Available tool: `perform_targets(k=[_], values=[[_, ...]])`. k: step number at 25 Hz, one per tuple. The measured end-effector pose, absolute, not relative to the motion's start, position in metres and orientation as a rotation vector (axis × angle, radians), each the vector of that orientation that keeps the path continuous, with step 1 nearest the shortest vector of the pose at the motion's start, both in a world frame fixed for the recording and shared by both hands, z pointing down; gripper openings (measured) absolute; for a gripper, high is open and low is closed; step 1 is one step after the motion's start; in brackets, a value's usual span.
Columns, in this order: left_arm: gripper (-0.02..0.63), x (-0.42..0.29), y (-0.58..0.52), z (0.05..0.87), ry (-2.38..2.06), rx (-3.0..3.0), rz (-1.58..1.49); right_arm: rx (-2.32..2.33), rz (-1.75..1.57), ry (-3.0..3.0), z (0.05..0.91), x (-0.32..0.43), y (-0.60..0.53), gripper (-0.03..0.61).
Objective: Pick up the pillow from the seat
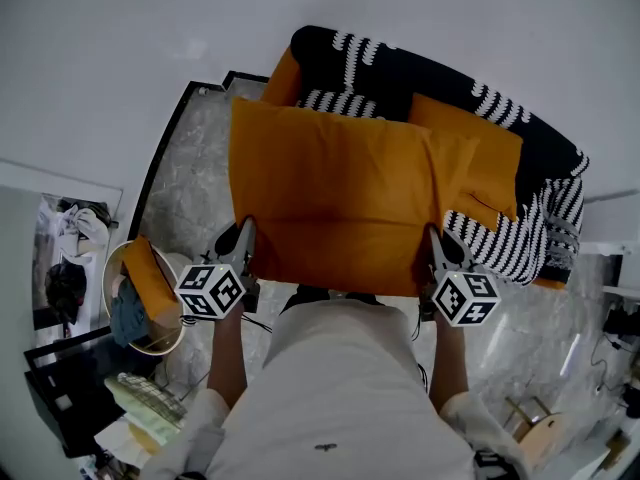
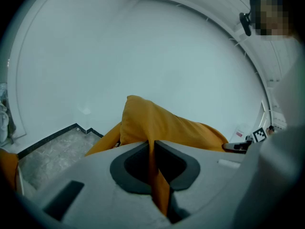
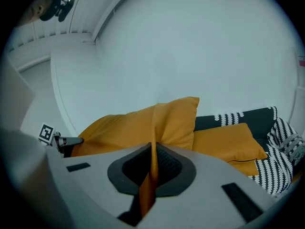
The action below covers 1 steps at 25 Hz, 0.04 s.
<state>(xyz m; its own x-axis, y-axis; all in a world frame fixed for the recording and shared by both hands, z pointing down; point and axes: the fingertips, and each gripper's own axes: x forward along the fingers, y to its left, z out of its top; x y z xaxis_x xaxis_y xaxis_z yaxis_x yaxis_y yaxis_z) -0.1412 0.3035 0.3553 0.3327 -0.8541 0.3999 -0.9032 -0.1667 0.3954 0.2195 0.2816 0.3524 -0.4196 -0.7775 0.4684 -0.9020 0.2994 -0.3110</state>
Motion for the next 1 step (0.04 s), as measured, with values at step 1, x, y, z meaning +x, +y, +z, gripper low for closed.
perform_targets(k=[1], values=[[0.031, -0.1407, 0.3044, 0.3549, -1.537, 2.033, 0.110, 1.542, 0.790, -2.339, 0.3518, 0.2200, 0.2816, 0.017]])
